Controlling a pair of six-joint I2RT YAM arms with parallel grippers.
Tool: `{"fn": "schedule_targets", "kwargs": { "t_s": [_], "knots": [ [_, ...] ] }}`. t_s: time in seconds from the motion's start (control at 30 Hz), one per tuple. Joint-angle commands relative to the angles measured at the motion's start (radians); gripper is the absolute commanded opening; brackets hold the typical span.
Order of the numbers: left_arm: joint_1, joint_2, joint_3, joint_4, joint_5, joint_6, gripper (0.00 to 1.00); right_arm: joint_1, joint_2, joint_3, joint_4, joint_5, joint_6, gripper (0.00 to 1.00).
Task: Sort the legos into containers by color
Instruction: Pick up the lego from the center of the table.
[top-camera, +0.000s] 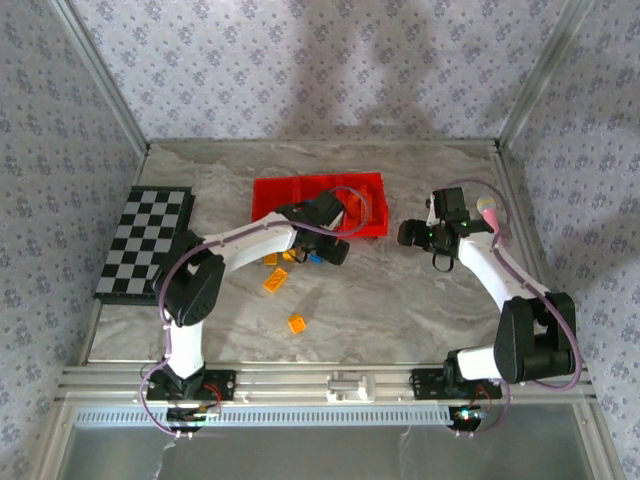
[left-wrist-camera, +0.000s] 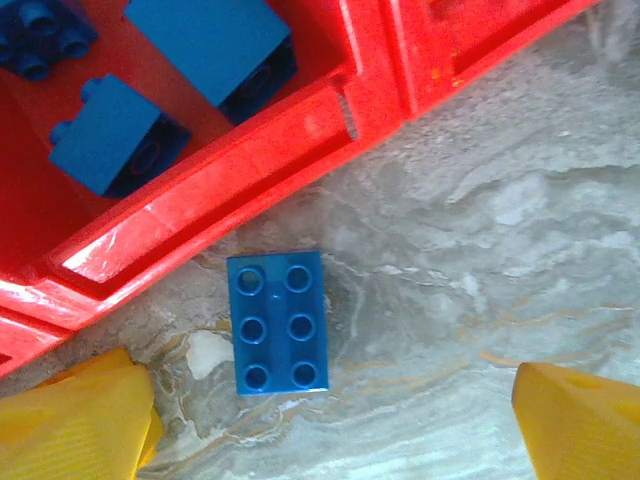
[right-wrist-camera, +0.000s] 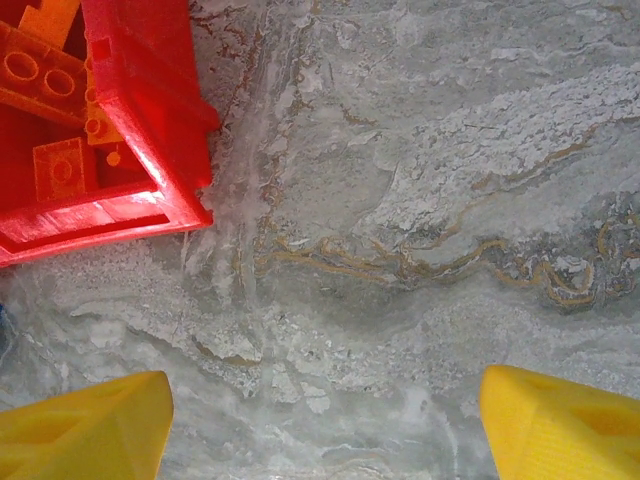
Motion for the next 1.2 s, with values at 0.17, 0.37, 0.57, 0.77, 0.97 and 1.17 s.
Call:
{"fn": "schedule_targets", "kwargs": {
  "t_s": [0.17,0.37,0.57,0.77,0.97,1.17],
  "knots": [
    [0.018,0.110,0.038,-0.028,-0.020,-0.007,0.84,0.008,-0.008,-0.006,-0.010,-0.012,0.013,0.82],
    [0.042,0.145,0.054,-0.019,0.014,-0.016,0.75,0.006,-0.020,-0.012,-0.015,-0.009,0.008,0.82],
    [0.051,0.175,0.086,-0.029,0.019,-0.015,0.64,0.007,-0.024,-0.011,-0.017,-0.009,0.008,0.82],
    [0.050,0.193,0.103,-0.038,0.021,-0.015,0.56,0.006,-0.028,-0.010,-0.022,-0.004,0.006,0.82],
    [0.041,0.202,0.104,-0.044,0.012,-0.019,0.46,0.008,-0.028,-0.015,-0.018,-0.010,0.012,0.82],
    [0.037,0.203,0.102,-0.056,0.015,-0.034,0.35,0.008,-0.034,-0.018,-0.016,-0.007,0.012,0.82]
  ]
}}
